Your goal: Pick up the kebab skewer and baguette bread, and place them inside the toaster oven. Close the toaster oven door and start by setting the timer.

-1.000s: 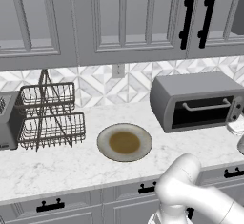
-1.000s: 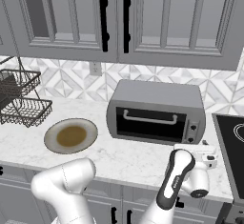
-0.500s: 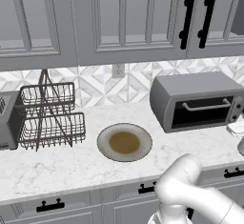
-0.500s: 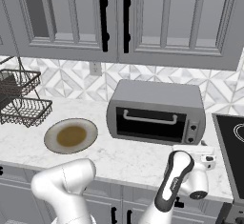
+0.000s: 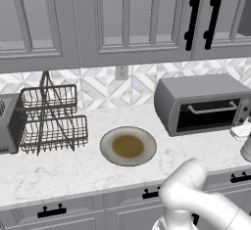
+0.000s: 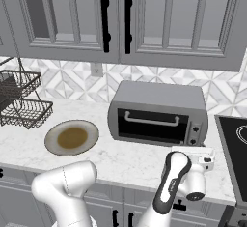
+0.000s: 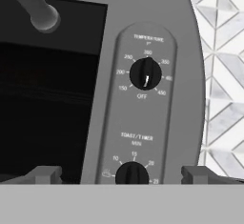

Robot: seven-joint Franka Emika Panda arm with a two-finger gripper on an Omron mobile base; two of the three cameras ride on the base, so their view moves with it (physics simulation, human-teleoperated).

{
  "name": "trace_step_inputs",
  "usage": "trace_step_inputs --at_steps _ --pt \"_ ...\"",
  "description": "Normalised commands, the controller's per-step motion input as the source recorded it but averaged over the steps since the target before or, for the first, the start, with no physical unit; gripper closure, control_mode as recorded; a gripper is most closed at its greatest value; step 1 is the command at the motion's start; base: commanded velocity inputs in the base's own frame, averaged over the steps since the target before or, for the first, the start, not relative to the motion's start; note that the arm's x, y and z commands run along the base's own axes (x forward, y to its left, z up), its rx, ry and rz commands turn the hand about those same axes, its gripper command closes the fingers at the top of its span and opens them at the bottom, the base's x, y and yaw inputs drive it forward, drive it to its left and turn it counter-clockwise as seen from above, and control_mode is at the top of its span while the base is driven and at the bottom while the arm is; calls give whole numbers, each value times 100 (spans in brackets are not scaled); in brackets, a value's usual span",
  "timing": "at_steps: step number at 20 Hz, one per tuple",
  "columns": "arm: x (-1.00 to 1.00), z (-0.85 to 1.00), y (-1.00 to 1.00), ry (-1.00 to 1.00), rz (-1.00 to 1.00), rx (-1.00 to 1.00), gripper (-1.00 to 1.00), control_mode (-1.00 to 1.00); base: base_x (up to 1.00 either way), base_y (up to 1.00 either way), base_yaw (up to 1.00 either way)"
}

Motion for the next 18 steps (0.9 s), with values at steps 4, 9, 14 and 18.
trace_step_inputs --at_steps 4,9,14,18 --pt "0 0 -10 -1 -2 -2 -100 -100 0 0 0" --pt "0 0 -9 -1 0 -1 -100 -100 0 0 0" --pt "2 -9 0 0 0 -1 -100 -100 0 0 0" --pt "1 -1 0 -1 0 -1 -100 -100 0 0 0"
